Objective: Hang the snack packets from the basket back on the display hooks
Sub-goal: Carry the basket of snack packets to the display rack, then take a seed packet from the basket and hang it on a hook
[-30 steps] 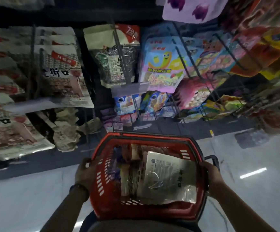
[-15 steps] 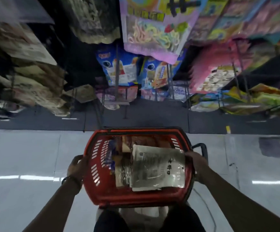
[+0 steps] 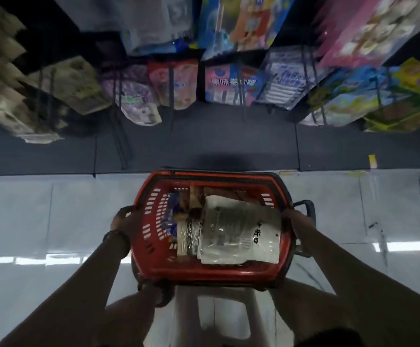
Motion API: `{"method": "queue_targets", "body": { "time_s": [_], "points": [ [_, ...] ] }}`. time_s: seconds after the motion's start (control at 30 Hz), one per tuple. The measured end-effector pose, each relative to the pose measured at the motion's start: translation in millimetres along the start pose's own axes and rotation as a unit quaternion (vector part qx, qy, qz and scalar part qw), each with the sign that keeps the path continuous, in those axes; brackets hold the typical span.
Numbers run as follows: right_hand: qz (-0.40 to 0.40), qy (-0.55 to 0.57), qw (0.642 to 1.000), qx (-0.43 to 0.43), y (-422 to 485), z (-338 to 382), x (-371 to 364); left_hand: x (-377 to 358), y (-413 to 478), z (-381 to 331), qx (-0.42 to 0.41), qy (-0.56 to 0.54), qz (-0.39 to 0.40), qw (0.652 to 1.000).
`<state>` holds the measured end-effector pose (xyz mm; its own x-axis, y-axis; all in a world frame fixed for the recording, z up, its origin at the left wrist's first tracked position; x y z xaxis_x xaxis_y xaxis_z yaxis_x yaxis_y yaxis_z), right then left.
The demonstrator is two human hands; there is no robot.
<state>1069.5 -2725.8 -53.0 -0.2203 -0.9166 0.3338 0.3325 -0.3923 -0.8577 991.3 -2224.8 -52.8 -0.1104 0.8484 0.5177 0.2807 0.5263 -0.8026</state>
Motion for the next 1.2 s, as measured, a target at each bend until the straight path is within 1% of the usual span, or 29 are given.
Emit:
{"method": "queue_targets", "body": {
  "time_s": [0.1,0.2,0.3,0.37,0.43,0.5,0.53,0.57,0.6,0.67,0.73,0.8,0.87,1.0,1.1,1.2],
  "points": [
    [0.019,-0.015,1.000,0.001,28.6,-12.0,-12.4,-20.7,27.3,6.8,-0.026,0.010,0.006,1.000],
    [0.033,-0.053,0.998,0.017,45.7,-21.4,-21.1,-30.8,35.2,11.7,-0.047,0.036,-0.016,0.998],
    [0.010,-0.113,0.990,0.078,50.2,-20.9,-21.7,-36.7,35.3,13.1,-0.084,0.085,-0.040,0.992],
    [0.003,-0.132,0.985,0.110,41.8,-16.1,-24.3,-42.9,28.9,8.2,-0.117,0.136,-0.038,0.983],
    [-0.006,-0.140,0.977,0.158,27.8,-10.0,-25.0,-45.5,16.0,6.4,-0.116,0.179,-0.063,0.975],
    [-0.054,-0.181,0.953,0.238,-0.7,-7.1,-16.3,-42.9,-13.3,2.3,-0.147,0.232,-0.119,0.954],
    [-0.073,-0.201,0.935,0.282,-17.6,-11.0,-11.3,-46.7,-32.6,1.4,-0.186,0.237,-0.125,0.945],
    [-0.068,-0.211,0.924,0.312,-31.9,-19.7,-9.9,-55.3,-51.0,1.5,-0.235,0.224,-0.098,0.941],
    [-0.040,-0.217,0.919,0.328,-42.7,-29.8,-12.2,-67.1,-66.9,2.8,-0.283,0.202,-0.058,0.936],
    [0.023,-0.211,0.920,0.329,-58.7,-45.6,-22.3,-85.7,-99.1,6.1,-0.347,0.192,-0.011,0.918],
    [0.072,-0.214,0.919,0.324,-74.6,-54.3,-34.1,-99.4,-121.9,12.4,-0.379,0.217,0.009,0.900],
    [0.122,-0.248,0.903,0.330,-89.7,-67.7,-48.2,-110.7,-138.5,24.9,-0.395,0.259,0.026,0.881],
    [0.151,-0.272,0.892,0.328,-100.4,-75.6,-57.0,-118.3,-149.9,28.9,-0.397,0.284,0.046,0.872],
    [0.164,-0.285,0.882,0.338,-94.6,-78.0,-62.2,-127.7,-141.5,19.6,-0.332,0.234,0.057,0.912],
    [0.170,-0.315,0.871,0.335,-76.8,-86.2,-64.0,-146.6,-122.3,9.6,-0.310,0.228,0.055,0.921],
    [0.180,-0.330,0.861,0.341,-62.1,-92.7,-69.5,-168.4,-99.1,9.9,-0.250,0.228,0.086,0.937]
  ]
}}
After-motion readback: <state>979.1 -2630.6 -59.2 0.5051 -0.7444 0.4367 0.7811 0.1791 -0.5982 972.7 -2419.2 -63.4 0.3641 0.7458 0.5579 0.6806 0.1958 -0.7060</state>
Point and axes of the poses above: each hand's wrist, its own y-axis towards the middle knuckle, its own x-axis out of the back of the hand, z = x × y, the point moved 7 cm from there along y, towards the middle knuckle, and after that the axes turned 13 degrees about y, right-handed, at the moved point
